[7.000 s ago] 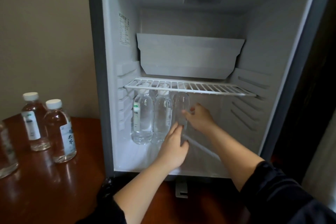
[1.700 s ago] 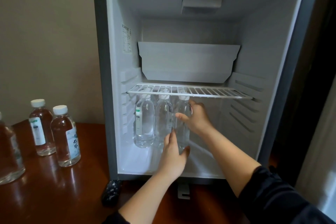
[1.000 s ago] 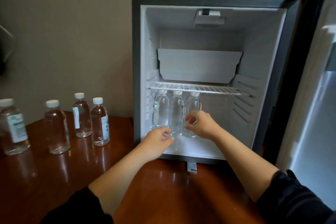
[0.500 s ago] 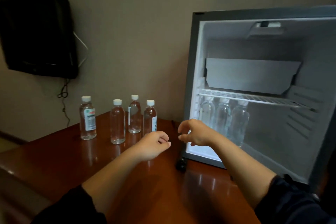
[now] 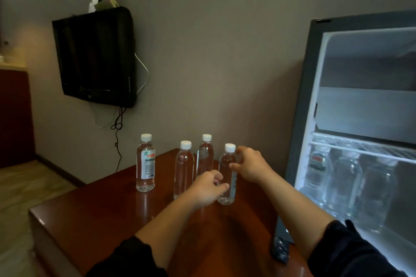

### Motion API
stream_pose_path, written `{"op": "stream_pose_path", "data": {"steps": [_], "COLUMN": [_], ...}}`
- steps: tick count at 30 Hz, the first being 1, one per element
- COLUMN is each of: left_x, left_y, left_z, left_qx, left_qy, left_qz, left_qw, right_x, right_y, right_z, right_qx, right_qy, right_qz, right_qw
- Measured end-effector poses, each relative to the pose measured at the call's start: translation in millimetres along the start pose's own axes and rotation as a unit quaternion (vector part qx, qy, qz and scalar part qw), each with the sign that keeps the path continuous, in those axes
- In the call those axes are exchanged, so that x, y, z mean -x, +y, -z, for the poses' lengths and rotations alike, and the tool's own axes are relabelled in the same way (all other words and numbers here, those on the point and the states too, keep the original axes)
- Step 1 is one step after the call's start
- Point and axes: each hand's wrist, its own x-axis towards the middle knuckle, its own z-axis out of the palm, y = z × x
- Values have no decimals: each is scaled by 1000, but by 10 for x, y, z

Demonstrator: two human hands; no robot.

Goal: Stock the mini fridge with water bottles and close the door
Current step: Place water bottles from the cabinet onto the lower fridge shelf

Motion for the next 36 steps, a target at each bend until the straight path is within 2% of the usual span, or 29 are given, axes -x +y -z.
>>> {"op": "stream_pose_path", "data": {"steps": [9, 17, 22, 28, 36], "left_x": [-586, -736, -692, -423, 249], "left_y": [-213, -410, -448, -403, -11], "left_z": [-35, -286, -329, -249, -99], "left_qx": [35, 169, 202, 189, 166], "left_qy": [11, -3, 18, -25, -67], "left_qz": [-9, -5, -16, -21, -83], "left_qw": [999, 986, 979, 981, 980], "right_x": [-620, -663, -542, -205, 515], "right_y": [61, 144, 97, 60, -127], "right_z": [-341, -531, -545, -361, 197], "right_qx": [8, 53, 53, 12, -34], "right_qy": [73, 137, 150, 132, 132], "right_qz": [-22, 12, 25, 14, 75], "right_qw": [997, 989, 987, 991, 988]}}
